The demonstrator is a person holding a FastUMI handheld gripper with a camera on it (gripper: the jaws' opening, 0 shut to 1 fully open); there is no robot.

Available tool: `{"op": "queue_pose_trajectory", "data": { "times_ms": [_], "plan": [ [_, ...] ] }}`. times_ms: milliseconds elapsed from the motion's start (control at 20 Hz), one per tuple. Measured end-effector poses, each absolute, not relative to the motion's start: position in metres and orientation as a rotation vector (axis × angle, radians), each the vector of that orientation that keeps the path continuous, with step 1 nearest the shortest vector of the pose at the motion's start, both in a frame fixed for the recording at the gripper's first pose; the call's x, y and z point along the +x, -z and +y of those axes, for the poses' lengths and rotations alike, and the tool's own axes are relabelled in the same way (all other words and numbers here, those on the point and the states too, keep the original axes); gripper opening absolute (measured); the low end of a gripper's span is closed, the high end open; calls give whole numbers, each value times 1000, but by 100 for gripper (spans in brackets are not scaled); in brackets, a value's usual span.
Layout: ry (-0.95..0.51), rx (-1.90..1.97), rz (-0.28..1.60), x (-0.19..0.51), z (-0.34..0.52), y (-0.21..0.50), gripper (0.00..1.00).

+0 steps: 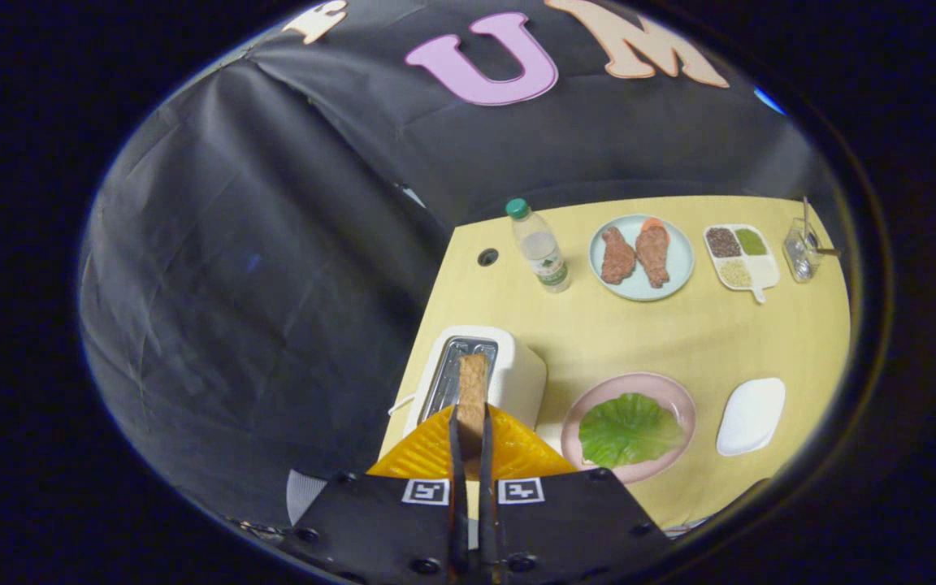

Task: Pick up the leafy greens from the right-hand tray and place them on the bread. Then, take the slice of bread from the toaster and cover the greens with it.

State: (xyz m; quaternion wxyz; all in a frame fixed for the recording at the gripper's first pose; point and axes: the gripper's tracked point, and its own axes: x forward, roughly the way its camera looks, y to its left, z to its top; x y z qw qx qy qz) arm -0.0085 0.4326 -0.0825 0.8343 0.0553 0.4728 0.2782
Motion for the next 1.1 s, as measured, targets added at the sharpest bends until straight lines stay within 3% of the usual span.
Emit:
{"op": "queue_pose_trajectory", "data": {
  "times_ms": [350,1100],
  "plan": [
    [-528,261,1036,-9,363,133,8],
    [-531,323,1021,27,300,246,8]
  ]
}}
